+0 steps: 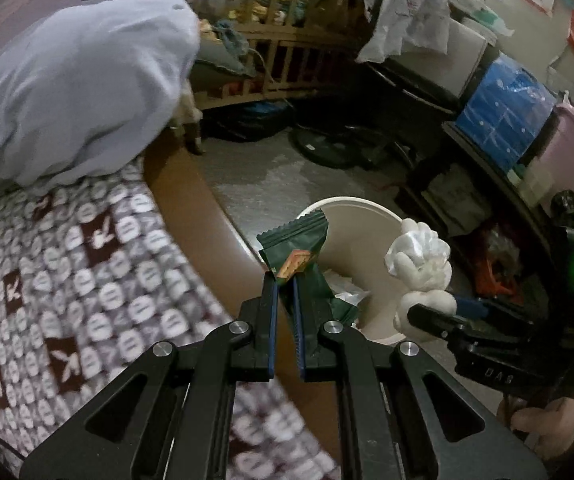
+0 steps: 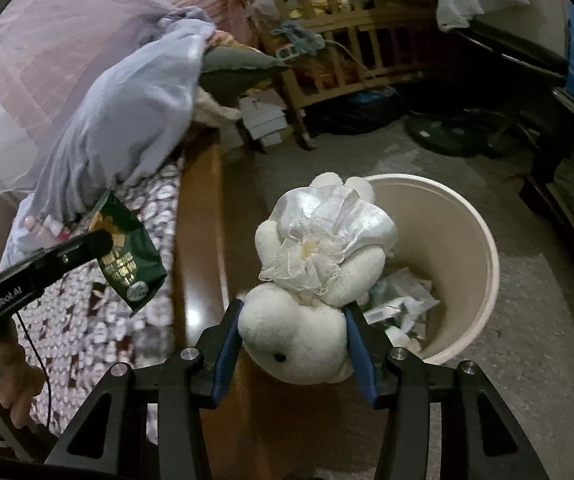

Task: Collect trash
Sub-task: 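Carry the plush toy and green wrapper over the cream bin, then open the right tool to drop the plush toy into the bin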

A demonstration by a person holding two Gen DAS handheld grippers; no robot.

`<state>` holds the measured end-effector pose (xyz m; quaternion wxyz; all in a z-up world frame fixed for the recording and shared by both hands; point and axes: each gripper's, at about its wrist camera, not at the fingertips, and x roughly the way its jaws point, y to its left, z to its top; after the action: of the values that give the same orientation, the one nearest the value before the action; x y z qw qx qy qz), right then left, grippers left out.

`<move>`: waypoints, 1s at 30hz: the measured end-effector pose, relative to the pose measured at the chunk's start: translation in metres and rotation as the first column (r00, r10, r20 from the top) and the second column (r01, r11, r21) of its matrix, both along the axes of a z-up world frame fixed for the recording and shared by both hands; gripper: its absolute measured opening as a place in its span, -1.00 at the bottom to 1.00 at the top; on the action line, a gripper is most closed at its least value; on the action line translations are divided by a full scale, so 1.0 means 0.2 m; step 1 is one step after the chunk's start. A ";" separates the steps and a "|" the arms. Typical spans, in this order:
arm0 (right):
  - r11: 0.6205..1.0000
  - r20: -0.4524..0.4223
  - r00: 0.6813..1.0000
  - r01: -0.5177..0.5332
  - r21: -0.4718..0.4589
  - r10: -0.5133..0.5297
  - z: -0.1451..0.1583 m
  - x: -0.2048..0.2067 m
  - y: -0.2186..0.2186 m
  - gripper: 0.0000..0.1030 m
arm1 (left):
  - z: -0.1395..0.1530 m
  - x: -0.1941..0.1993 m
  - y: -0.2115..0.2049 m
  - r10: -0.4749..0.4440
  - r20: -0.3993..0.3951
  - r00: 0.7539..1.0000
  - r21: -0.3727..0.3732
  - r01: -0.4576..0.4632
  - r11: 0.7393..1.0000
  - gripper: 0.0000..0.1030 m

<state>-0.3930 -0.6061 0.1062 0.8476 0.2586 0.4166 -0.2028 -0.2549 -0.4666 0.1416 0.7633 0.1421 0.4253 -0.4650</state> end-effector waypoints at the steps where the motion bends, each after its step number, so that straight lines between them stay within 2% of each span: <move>1: 1.000 -0.004 1.000 0.007 0.002 -0.007 -0.01 -0.01 -0.02 -0.07 | -0.01 0.00 -0.03 -0.006 -0.002 1.000 0.004 0.006 1.000 -0.91; 9: 0.998 -0.036 0.998 0.054 -0.020 -0.055 -0.08 -0.04 -0.12 -0.07 | -0.11 0.01 -0.18 -0.016 -0.023 1.000 0.031 0.017 0.999 -0.91; 21: 0.993 -0.045 0.992 0.120 -0.001 -0.120 -0.19 -0.05 -0.26 -0.06 | -0.23 0.01 -0.36 -0.034 -0.044 0.998 0.062 0.037 0.997 -0.91; 27: 0.989 -0.062 0.987 0.145 -0.035 -0.147 -0.23 -0.02 -0.29 -0.02 | -0.28 -0.02 -0.42 -0.060 -0.062 0.996 0.043 0.063 0.997 -0.90; 30: 0.986 -0.068 0.984 0.164 -0.038 -0.166 -0.23 -0.03 -0.30 0.01 | -0.28 -0.03 -0.44 -0.075 -0.039 0.996 0.050 0.077 0.996 -0.88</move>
<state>-0.3985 -0.6664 0.0603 0.8167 0.2712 0.4202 -0.2879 -0.2607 -0.5550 0.0848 0.7331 0.1690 0.4455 -0.4853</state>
